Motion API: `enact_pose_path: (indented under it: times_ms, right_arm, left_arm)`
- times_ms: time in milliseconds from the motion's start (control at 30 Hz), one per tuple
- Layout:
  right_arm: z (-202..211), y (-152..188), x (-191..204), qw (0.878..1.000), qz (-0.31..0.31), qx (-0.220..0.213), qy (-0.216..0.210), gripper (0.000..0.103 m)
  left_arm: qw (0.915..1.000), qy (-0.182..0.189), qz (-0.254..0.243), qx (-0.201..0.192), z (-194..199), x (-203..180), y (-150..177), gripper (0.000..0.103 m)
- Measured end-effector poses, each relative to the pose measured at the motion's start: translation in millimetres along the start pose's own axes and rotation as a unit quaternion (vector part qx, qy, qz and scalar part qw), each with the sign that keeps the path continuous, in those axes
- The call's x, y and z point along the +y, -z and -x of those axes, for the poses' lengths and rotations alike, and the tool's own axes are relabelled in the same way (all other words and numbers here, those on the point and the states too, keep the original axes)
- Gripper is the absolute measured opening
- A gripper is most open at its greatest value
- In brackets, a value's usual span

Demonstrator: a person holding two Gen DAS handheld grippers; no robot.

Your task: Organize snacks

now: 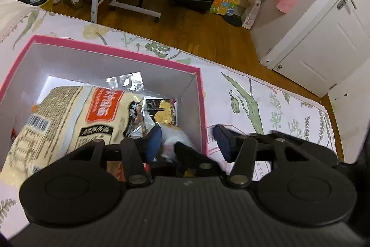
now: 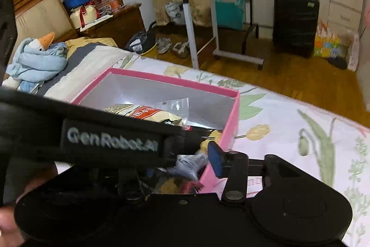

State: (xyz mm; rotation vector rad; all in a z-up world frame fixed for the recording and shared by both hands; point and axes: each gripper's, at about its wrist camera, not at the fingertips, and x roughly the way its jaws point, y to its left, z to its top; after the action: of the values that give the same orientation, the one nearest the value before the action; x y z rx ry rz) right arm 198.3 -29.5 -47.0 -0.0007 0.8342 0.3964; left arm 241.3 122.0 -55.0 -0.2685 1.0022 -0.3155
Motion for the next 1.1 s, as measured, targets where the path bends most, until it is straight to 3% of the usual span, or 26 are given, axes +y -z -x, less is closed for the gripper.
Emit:
enact_pose_path:
  times_ms: [200,333,533,800,1100]
  right_arm:
    - [58,26,-4,0.999,-0.002,-0.036,-0.021,0.052]
    - [82,53,-9,0.999,0.004,-0.04,-0.003,0.052]
    - [120,69,-23,0.998,-0.037,-0.048,0.018,0.052]
    - [181,88,-16,0.993,-0.037,-0.064,0.09,0.052]
    - [218,115,-9,0.985,-0.064,-0.086,0.133,0.057]
  left_arm:
    - [0.9985,-0.029,-0.032,-0.034,39,-4,24,0.054]
    - [0.9935,-0.039,-0.101,-0.037,67,-24,46,0.054]
    - [0.987,-0.049,-0.145,-0.048,111,-47,72,0.054]
    - [0.984,-0.041,-0.158,-0.072,157,-76,99,0.058]
    - [0.9842,-0.042,-0.16,-0.064,163,-96,138,0.061]
